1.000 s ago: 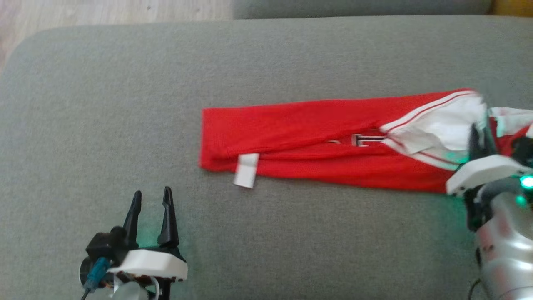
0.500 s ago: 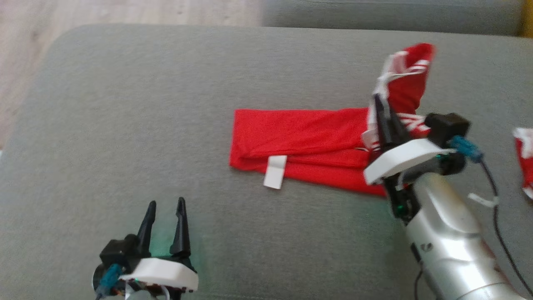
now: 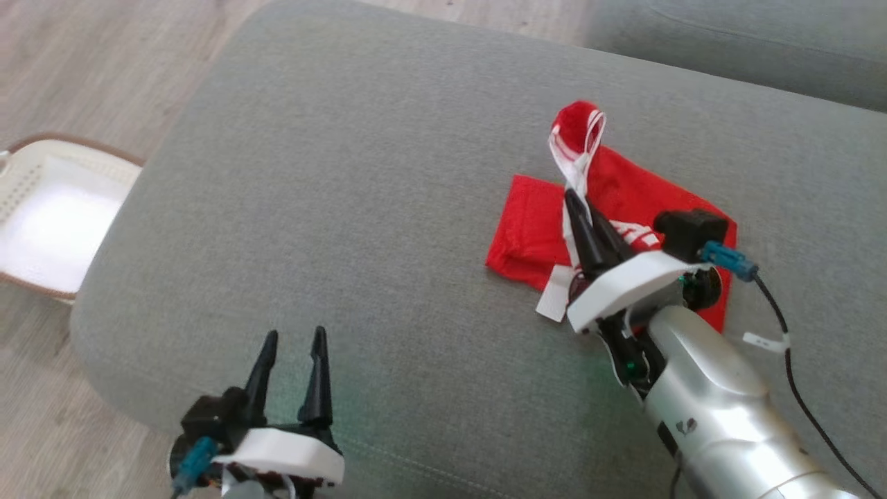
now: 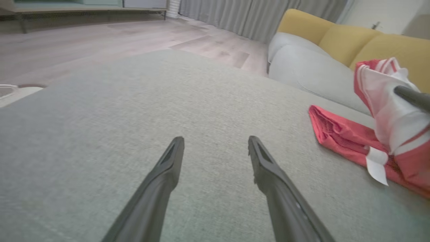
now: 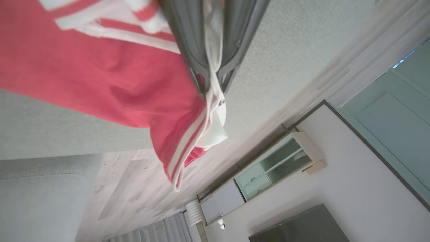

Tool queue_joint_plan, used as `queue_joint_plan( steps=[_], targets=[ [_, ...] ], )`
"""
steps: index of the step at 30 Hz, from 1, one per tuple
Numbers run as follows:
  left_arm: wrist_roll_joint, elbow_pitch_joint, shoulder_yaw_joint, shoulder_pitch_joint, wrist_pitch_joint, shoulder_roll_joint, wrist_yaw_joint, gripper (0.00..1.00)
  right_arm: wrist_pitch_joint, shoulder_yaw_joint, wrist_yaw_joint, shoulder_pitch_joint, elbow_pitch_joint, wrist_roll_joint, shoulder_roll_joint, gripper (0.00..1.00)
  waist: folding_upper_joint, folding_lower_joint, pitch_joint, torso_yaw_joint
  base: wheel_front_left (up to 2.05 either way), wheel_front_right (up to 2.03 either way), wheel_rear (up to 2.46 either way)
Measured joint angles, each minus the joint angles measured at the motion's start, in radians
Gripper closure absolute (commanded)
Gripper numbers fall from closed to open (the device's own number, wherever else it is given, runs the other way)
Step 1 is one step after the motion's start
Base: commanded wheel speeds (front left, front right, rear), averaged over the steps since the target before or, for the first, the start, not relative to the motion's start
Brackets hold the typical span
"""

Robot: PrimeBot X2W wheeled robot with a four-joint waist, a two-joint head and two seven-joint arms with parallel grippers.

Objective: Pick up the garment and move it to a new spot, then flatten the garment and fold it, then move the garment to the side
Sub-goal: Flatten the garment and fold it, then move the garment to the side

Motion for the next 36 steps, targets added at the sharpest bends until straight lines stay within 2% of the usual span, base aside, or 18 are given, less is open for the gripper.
queue_joint_plan(
  steps=[4,9,11,12,17,23,28,36],
  targets=[
    [0.01,-0.024,0.024,0.0,0.0,0.001,0.004,0.0,0.0,0.013,0.0,-0.006,-0.073,0.025,0.001,0.0,0.0,0.0,-0.006,-0.012,0.0,0.0,0.0],
    [0.033,-0.025,0.042,0.001,0.0,0.0,0.003,0.0,0.0,-0.062,0.0,0.008,-0.134,-0.022,0.001,0.0,0.0,0.0,-0.025,-0.062,0.0,0.0,0.0],
    [0.033,-0.027,0.065,0.003,0.0,0.001,0.003,0.0,0.0,-0.163,0.0,0.045,-0.167,-0.103,0.001,0.0,0.0,0.0,-0.042,-0.11,0.0,0.0,0.0],
    [0.033,-0.027,0.065,0.003,0.0,0.001,0.003,0.0,0.0,-0.163,0.0,0.045,-0.167,-0.103,0.001,0.0,0.0,0.0,-0.042,-0.11,0.0,0.0,0.0],
    [0.046,-0.027,0.086,0.004,0.0,0.0,0.003,0.0,0.0,-0.331,0.0,0.153,-0.178,-0.239,0.001,0.0,0.0,0.0,-0.069,-0.201,0.0,0.0,0.0],
    [0.068,-0.029,0.123,0.013,0.0,0.0,0.007,0.0,0.0,-0.453,0.0,0.247,-0.203,-0.38,0.003,0.0,0.0,-0.0001,-0.097,-0.301,0.0,0.0,0.0],
    [0.088,-0.029,0.145,0.053,0.0,0.0,0.013,0.0,0.0,-0.499,0.0,0.344,-0.213,-0.417,0.007,0.0,0.0,-0.0001,-0.12,-0.36,0.0,0.0,0.0],
    [0.095,-0.033,0.159,0.109,0.0,0.0,0.024,0.0,0.0,-0.484,0.0,0.415,-0.207,-0.404,0.016,0.0,0.0,-0.0001,-0.132,-0.369,0.0,0.0,0.0]
  ],
)
